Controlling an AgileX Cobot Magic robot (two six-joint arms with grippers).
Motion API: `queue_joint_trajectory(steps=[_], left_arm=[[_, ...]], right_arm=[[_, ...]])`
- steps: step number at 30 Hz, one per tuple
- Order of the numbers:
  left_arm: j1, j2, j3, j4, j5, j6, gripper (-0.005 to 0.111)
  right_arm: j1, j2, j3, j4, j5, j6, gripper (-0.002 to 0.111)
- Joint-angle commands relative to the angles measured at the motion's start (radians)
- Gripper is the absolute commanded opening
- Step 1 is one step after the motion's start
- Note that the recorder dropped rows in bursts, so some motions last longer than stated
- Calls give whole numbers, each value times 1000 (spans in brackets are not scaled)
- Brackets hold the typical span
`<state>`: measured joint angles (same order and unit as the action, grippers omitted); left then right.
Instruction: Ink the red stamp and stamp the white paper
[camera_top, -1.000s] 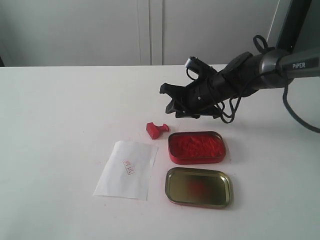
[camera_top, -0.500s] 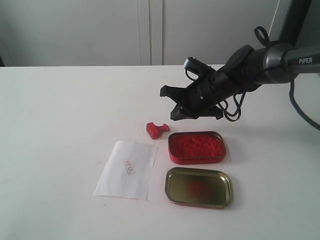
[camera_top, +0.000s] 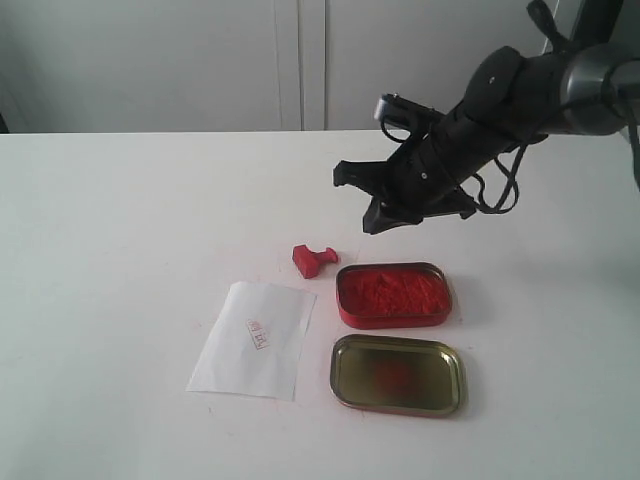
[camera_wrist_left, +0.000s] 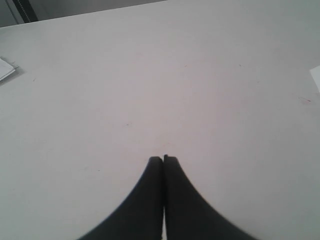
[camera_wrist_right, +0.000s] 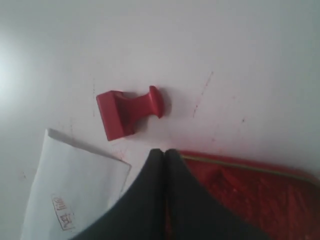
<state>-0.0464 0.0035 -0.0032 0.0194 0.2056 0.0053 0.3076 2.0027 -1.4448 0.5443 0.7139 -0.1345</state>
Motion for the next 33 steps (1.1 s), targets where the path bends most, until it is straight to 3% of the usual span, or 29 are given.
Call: queue_joint_trajectory(steps=[1, 33], left_arm=[[4, -3, 3, -3, -4, 3, 0], [4, -3, 3, -3, -4, 3, 0]], right_arm=[[-8, -32, 3, -104, 60, 68, 0], [-8, -111, 3, -193, 218, 95, 0]])
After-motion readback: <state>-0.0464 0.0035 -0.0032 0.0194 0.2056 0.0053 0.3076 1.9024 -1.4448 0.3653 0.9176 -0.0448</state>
